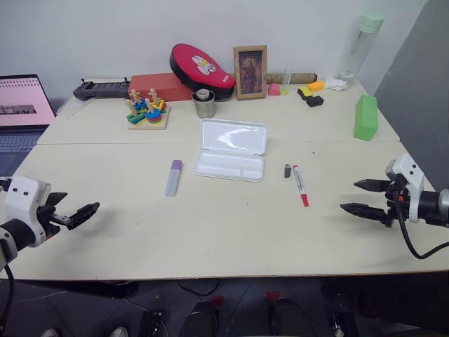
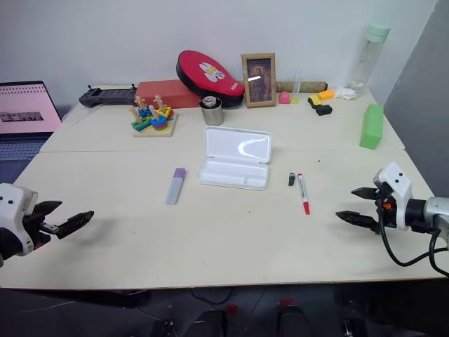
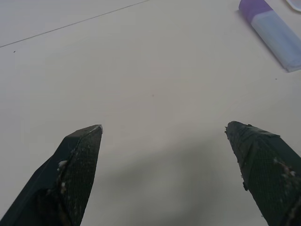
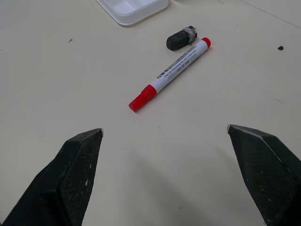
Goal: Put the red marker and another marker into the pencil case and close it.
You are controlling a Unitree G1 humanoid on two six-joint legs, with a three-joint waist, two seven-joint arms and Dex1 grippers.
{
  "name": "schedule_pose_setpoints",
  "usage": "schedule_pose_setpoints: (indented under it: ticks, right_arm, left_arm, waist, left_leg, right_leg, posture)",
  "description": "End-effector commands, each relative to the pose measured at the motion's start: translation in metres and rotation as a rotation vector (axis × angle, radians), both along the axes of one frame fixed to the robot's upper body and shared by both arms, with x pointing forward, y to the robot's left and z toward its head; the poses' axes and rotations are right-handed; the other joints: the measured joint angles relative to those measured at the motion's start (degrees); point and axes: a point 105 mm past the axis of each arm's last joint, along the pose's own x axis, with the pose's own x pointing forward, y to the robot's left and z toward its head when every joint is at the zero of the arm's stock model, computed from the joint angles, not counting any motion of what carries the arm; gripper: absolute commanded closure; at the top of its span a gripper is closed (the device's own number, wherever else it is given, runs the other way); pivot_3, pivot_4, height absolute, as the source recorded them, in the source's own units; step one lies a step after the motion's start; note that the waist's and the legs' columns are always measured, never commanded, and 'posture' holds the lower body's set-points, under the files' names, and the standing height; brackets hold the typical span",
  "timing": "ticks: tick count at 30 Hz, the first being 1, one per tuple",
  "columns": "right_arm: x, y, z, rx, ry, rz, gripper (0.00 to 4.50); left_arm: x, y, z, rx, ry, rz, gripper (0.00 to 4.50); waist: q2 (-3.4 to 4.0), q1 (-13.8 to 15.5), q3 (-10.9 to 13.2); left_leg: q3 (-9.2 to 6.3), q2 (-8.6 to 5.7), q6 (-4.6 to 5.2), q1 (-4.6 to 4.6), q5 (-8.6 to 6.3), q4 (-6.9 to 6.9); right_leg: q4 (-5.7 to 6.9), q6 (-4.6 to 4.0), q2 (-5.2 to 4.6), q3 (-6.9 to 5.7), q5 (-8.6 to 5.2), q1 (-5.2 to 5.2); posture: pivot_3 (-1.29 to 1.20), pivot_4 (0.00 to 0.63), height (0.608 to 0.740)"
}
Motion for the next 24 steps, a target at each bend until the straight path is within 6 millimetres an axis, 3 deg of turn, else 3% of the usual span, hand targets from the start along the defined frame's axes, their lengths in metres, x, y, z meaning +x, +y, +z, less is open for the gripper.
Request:
schedule_pose_setpoints:
  ticks: [1, 24]
  right_arm:
    - [0.0020, 0.0025, 0.0144, 0.000, -0.053, 0.018, 0.04]
    - [0.0036, 0.0040, 0.0132, 0.016, -0.058, 0.006, 0.04]
  left_arm:
    - [0.0002, -0.0031, 0.0068, 0.007, -0.016, -0.022, 0.00]
    - [0.0057, -0.0016, 0.0053, 0.010, -0.022, -0.011, 0.00]
  waist:
    - [0.00, 0.0, 0.0]
    - [0.00, 0.0, 0.0]
  left_leg:
    - [0.00, 0.00, 0.00, 0.00, 0.00, 0.00]
    - [0.04, 0.00, 0.01, 0.00, 0.00, 0.00]
  right_leg:
    - [0.00, 0.00, 0.00, 0.01, 0.00, 0.00]
    - [0.01, 0.00, 0.00, 0.04, 0.00, -0.02]
  posture:
    - [0.00, 0.150, 0.740]
    - [0.00, 0.150, 0.740]
